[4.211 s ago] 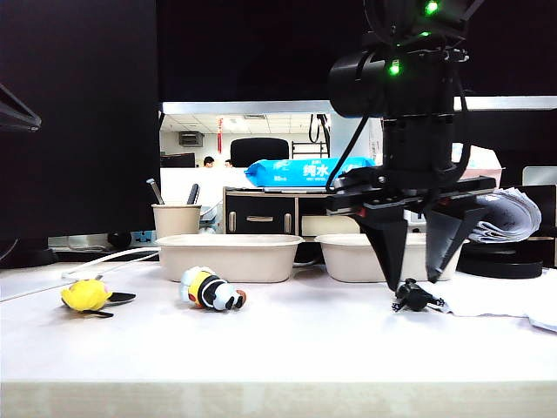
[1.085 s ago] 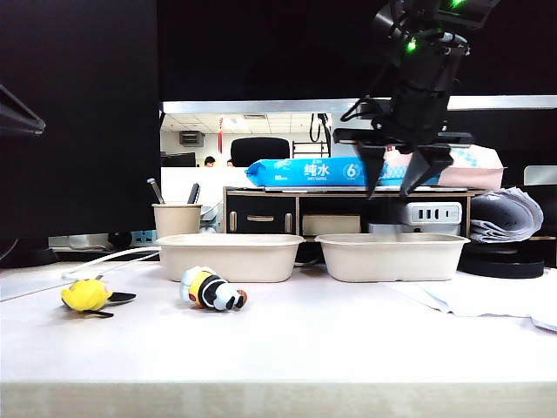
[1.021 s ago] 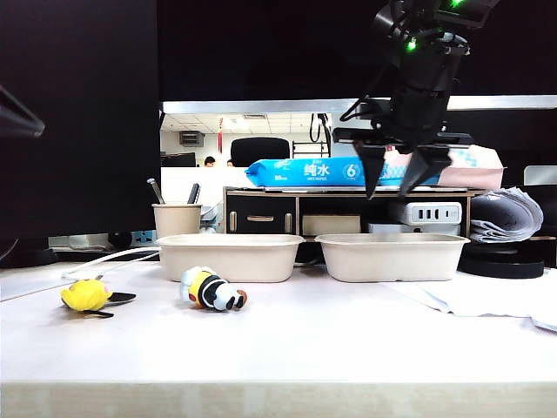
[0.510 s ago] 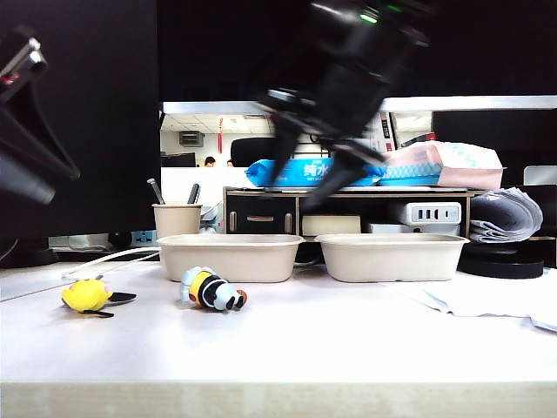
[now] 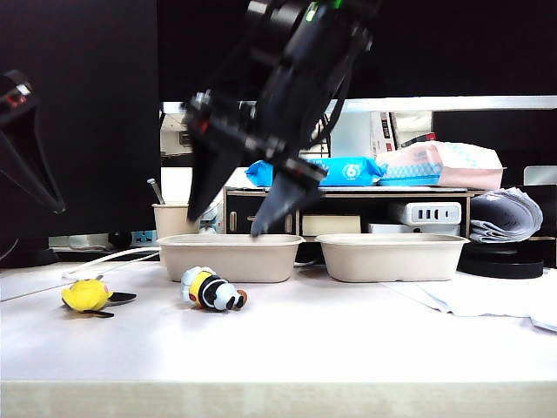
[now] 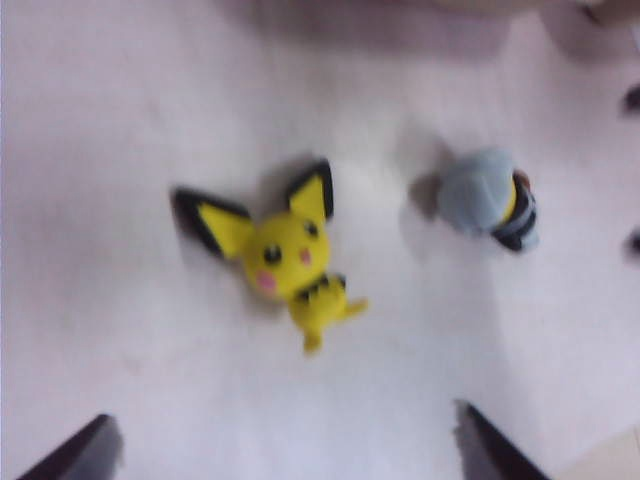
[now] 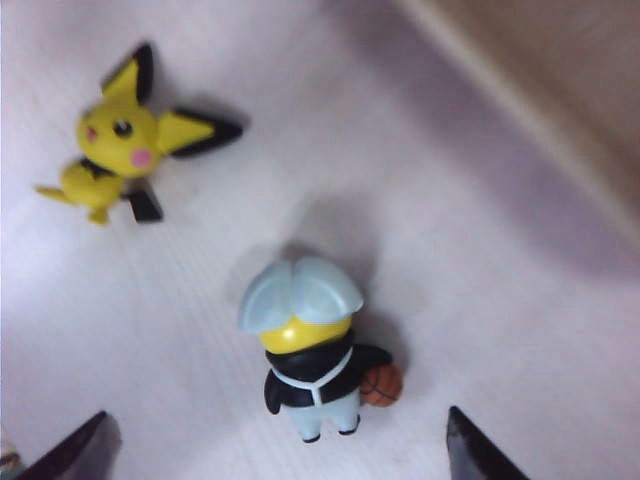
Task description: Put the dolls with similar sizes into the same paper box, while dolls with different sizes go into separate paper boxes.
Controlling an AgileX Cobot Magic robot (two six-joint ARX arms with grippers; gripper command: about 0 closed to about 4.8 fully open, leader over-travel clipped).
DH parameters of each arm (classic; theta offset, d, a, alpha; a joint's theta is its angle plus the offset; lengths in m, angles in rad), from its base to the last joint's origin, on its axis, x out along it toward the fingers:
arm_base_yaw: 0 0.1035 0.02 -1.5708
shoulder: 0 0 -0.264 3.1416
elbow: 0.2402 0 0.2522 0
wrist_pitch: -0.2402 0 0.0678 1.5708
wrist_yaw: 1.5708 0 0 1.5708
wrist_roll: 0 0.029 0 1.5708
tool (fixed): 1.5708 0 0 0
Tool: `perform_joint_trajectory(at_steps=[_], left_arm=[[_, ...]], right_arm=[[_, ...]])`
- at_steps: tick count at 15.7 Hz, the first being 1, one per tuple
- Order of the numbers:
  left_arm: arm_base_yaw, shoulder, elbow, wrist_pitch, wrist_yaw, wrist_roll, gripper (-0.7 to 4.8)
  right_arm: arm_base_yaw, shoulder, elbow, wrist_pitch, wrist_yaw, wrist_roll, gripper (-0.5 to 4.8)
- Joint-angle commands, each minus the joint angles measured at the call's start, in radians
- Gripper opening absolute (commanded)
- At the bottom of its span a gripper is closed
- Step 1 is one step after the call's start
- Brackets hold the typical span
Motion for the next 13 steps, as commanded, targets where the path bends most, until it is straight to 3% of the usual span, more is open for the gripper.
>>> perform_joint_trajectory(at_steps=[1,11,13], left_arm=[[-0.019,0.07,0.006,0.07,0.016,-0.008,4.79],[-0.149,0.319,0.008,0.33,0.011,-0.095,4.79],[-0.154,0.347,0.008,0.329,0.008,-0.095,4.79]], right_arm=[[0.003,0.034,0.002,0.003,-0.004,-0.008,4.22],[0.045,0.095,0.002,0.05,0.063,-0.034,4.17],[0.052,0.105,0.001,0.053,0.09,-0.034,3.62]])
